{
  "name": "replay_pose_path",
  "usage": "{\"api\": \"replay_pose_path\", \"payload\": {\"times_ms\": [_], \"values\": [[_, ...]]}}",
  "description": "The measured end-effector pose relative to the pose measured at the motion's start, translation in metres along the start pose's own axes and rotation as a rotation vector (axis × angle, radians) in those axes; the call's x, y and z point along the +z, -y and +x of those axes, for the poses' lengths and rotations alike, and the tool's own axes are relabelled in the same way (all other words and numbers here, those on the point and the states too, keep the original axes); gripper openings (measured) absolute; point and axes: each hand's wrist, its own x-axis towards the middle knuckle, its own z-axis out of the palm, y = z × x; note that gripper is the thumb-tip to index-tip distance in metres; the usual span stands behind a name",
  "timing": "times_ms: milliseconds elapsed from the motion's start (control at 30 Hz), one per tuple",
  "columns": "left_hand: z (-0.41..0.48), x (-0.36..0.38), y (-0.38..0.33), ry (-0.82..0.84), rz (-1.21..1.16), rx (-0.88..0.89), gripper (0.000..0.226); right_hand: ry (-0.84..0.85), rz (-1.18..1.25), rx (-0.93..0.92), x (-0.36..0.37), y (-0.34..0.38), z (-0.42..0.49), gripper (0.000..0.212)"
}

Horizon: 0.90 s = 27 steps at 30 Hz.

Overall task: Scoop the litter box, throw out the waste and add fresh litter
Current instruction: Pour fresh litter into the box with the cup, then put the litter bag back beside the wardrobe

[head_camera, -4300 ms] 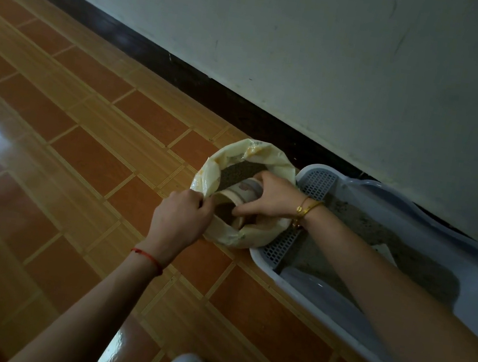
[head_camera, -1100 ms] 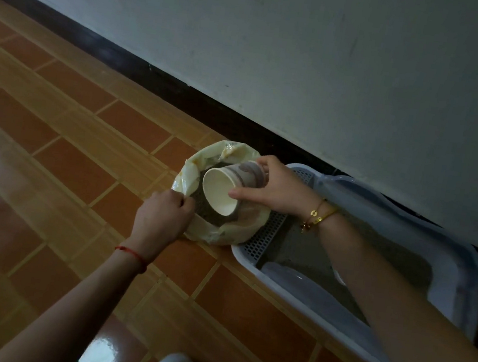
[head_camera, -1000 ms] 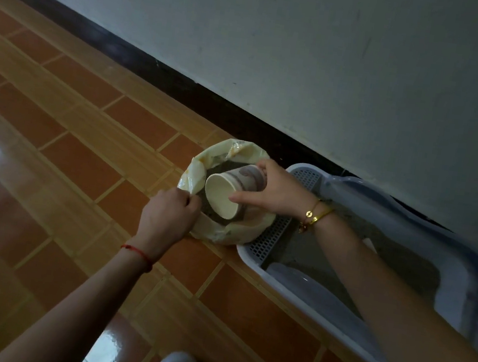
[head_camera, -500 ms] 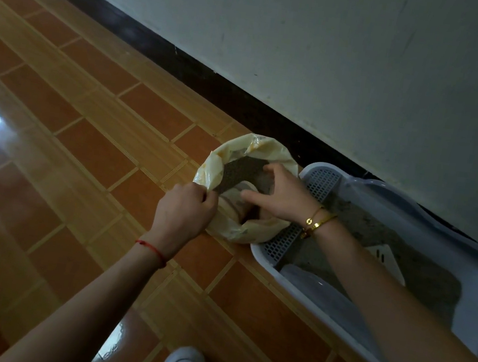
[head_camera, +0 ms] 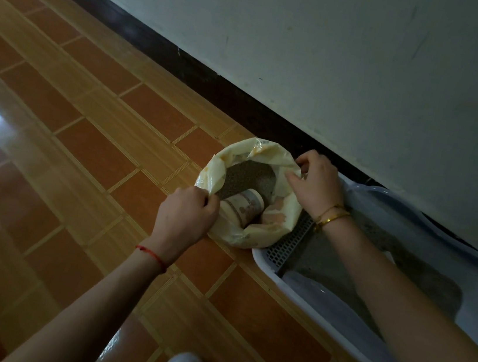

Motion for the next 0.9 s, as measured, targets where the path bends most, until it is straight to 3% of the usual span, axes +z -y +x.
{"api": "replay_pose_path", "payload": {"times_ms": [367,567,900], "values": [[0.007,-0.003,0.008,-0.042,-0.057,-0.010,0.048,-0.012,0.102,-0.005,0.020,0.004,0.007,0.006],[0.015,-0.007,0.018,-0.066,-0.110,0.002,0.056,-0.057,0.085,-0.063,0.022,0.012,0.013,0.009],[0.027,-0.035,0.026,-0.136,-0.151,-0.063,0.054,0.023,0.041,-0.112,0.013,0.040,0.037,0.013]]}}
